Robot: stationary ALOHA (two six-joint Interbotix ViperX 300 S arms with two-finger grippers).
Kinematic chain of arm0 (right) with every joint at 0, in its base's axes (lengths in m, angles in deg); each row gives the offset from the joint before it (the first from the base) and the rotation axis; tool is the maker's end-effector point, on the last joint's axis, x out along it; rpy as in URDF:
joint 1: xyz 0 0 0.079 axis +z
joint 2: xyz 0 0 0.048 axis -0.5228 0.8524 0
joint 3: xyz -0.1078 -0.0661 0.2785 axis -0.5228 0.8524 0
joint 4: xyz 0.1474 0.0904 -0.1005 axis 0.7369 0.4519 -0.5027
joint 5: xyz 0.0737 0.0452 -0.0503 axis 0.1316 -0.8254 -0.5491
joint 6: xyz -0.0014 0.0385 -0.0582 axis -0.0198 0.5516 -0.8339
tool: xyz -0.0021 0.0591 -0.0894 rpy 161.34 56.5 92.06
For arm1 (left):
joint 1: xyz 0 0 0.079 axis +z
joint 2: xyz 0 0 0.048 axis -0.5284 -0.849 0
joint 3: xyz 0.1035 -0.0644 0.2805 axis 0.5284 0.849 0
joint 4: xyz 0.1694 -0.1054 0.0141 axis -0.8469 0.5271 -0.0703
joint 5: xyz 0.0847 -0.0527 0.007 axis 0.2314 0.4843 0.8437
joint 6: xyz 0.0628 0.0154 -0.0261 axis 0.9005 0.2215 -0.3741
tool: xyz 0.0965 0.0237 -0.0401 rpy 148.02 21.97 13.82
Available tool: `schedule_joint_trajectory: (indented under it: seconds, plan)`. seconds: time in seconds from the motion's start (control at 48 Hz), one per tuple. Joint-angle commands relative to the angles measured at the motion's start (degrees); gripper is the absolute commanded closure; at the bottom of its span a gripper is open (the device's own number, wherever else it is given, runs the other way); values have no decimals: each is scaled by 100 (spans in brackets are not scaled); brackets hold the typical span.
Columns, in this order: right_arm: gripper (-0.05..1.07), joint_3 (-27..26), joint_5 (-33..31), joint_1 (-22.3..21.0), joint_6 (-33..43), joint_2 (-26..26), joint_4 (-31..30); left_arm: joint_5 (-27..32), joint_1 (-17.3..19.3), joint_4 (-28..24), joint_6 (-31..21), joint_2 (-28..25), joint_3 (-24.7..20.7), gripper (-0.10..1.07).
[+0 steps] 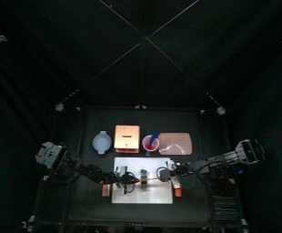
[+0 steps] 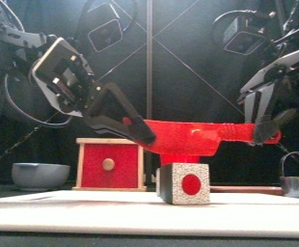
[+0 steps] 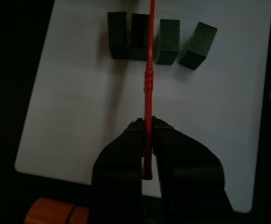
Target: Cut sushi
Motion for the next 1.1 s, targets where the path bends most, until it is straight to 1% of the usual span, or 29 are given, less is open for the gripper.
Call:
schedule_joint_trajectory:
  seconds: [0.0, 0.292, 0.792, 0.938, 1.083]
  plan:
    - [93, -18, -44, 105, -18, -70, 35, 0, -193, -26, 18, -18, -132, 74]
    - [93, -35, -44, 79, -26, -35, 97, 9, -246, 88, 18, -158, -176, 73]
    - [93, -105, -26, 53, -26, 35, -62, 35, -308, 264, 9, -316, -167, 73]
    - [93, -97, -26, 79, -26, 141, -18, 53, -343, 316, 9, -396, -158, 73]
    - [93, -105, -18, 105, -18, 396, 79, 79, -396, 343, 9, -536, -193, 73]
